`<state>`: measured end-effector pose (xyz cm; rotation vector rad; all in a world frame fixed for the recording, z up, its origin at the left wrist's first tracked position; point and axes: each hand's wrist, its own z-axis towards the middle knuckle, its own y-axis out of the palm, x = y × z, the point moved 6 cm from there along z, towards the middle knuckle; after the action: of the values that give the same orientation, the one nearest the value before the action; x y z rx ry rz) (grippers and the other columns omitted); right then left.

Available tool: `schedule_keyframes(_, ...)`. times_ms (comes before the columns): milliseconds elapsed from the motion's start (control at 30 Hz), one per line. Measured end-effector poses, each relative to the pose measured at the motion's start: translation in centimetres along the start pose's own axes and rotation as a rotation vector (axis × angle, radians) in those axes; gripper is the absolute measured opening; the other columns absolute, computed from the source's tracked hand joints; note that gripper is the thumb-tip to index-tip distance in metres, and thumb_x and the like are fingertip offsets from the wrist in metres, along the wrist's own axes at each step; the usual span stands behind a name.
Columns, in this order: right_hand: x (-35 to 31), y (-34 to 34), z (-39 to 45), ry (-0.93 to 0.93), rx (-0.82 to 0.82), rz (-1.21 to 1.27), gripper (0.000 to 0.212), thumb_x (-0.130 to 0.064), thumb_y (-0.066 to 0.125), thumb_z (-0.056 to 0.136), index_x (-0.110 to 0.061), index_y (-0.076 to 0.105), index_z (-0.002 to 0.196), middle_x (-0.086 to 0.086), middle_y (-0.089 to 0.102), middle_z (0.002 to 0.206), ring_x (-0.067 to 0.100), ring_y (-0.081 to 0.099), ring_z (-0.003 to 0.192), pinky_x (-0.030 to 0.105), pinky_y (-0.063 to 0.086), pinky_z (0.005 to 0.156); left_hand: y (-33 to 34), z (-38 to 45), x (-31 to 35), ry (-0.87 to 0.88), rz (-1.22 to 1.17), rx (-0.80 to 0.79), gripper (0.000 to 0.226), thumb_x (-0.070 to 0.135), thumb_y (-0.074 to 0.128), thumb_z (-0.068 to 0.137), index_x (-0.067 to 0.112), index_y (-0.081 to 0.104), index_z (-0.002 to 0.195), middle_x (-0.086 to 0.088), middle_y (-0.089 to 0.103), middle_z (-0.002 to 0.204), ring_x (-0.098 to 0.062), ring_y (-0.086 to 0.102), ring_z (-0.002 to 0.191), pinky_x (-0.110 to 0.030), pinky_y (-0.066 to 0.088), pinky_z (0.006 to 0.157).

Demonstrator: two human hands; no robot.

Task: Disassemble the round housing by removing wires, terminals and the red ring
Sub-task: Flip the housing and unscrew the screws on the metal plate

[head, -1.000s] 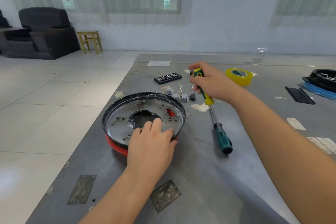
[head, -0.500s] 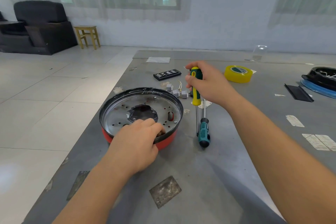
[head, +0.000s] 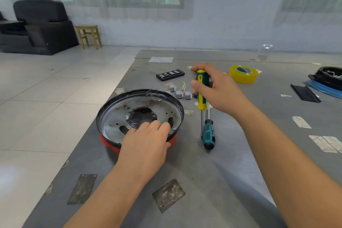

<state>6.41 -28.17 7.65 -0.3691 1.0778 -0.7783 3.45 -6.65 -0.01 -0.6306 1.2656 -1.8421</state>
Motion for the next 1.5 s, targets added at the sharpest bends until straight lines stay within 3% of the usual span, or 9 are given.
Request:
schedule_keyframes(100, -0.1, 0.5, -0.7, -0.016, -0.131, -0.101, 0.060, -0.037, 0.069, 0.090, -0.058, 0.037, 0.135, -0.001, 0.062, 0.106, 0.015, 0.072, 0.084, 0.038, 0.062, 0.075, 0.4, 0.0, -0.7, 0.036, 0.014, -0.005, 0.039, 0.045, 0.052, 0.103, 0.041, 0.044, 0.141, 0.014, 0.054, 0.126, -0.015, 0.055, 0.118, -0.031, 0.040, 0.078)
schedule_keyframes(267, -0.5, 1.0, -0.3, -0.008, -0.143, -0.061, 0.071, -0.028, 0.073, 0.089, -0.060, 0.032, 0.137, 0.004, 0.063, 0.106, 0.020, 0.075, 0.079, 0.043, 0.064, 0.075, 0.9, 0.4, -2.3, 0.032, -0.046, -0.078, 0.043, 0.037, 0.053, 0.099, 0.046, 0.051, 0.141, 0.023, 0.050, 0.142, -0.009, 0.053, 0.127, -0.030, 0.044, 0.086)
schedule_keyframes(367, -0.7, 1.0, 0.0, -0.010, -0.089, 0.010, 0.070, -0.026, 0.075, 0.088, -0.058, 0.036, 0.137, 0.009, 0.062, 0.110, 0.017, 0.076, 0.076, 0.034, 0.065, 0.067, 0.9, 0.4, -3.4, -0.049, -0.055, -0.090, 0.059, 0.059, 0.056, 0.091, 0.048, 0.042, 0.148, 0.019, 0.035, 0.163, -0.009, 0.038, 0.147, -0.037, 0.040, 0.109)
schedule_keyframes(433, -1.1, 0.9, 0.1, -0.021, -0.070, 0.074, 0.069, -0.023, 0.075, 0.090, -0.056, 0.037, 0.137, 0.006, 0.062, 0.107, 0.011, 0.076, 0.074, 0.027, 0.063, 0.060, 1.1, 0.5, -4.1, -0.105, -0.047, -0.091, 0.075, 0.072, 0.054, 0.089, 0.044, 0.034, 0.155, 0.015, 0.032, 0.166, -0.009, 0.034, 0.151, -0.039, 0.034, 0.114)
schedule_keyframes(667, -2.1, -1.5, 0.2, -0.001, 0.062, 0.352, 0.067, -0.019, 0.076, 0.087, -0.055, 0.044, 0.133, 0.020, 0.065, 0.106, 0.027, 0.078, 0.079, 0.043, 0.065, 0.063, 2.0, 0.7, -3.8, -0.039, 0.035, -0.089, 0.062, 0.065, 0.045, 0.100, 0.053, 0.024, 0.158, 0.010, 0.036, 0.161, -0.014, 0.035, 0.148, -0.039, 0.034, 0.107)
schedule_keyframes(800, -2.4, -2.3, 0.2, -0.006, 0.176, 0.507, 0.066, -0.015, 0.076, 0.087, -0.049, 0.045, 0.134, 0.029, 0.064, 0.106, 0.032, 0.078, 0.081, 0.044, 0.065, 0.066, 2.2, 0.8, -3.4, -0.015, 0.053, -0.069, 0.059, 0.061, 0.043, 0.103, 0.054, 0.022, 0.158, 0.007, 0.034, 0.163, -0.015, 0.033, 0.149, -0.038, 0.034, 0.106)
schedule_keyframes(900, -2.2, -0.9, 0.2, 0.026, 0.149, 0.565, 0.065, -0.008, 0.074, 0.091, -0.043, 0.043, 0.136, 0.036, 0.058, 0.111, 0.032, 0.077, 0.083, 0.044, 0.065, 0.067, 2.2, 0.8, -3.2, -0.017, 0.063, -0.060, 0.058, 0.060, 0.043, 0.104, 0.055, 0.023, 0.158, 0.007, 0.032, 0.164, -0.014, 0.031, 0.151, -0.038, 0.033, 0.106)
schedule_keyframes(1133, -1.4, 1.9, 0.1, 0.075, 0.061, 0.538, 0.066, -0.005, 0.073, 0.093, -0.039, 0.042, 0.139, 0.021, 0.059, 0.107, 0.026, 0.078, 0.080, 0.037, 0.064, 0.064, 2.4, 0.6, -2.8, -0.033, 0.102, -0.044, 0.057, 0.058, 0.043, 0.104, 0.051, 0.025, 0.158, 0.003, 0.034, 0.166, -0.017, 0.033, 0.150, -0.041, 0.034, 0.104)
schedule_keyframes(1500, -1.3, 2.2, 0.3, 0.068, 0.061, 0.519, 0.065, -0.008, 0.073, 0.093, -0.045, 0.041, 0.136, 0.017, 0.056, 0.112, 0.023, 0.078, 0.081, 0.035, 0.064, 0.064, 2.7, 0.6, -2.8, -0.049, 0.103, -0.037, 0.057, 0.057, 0.044, 0.105, 0.050, 0.027, 0.158, 0.001, 0.034, 0.167, -0.019, 0.032, 0.152, -0.043, 0.034, 0.107)
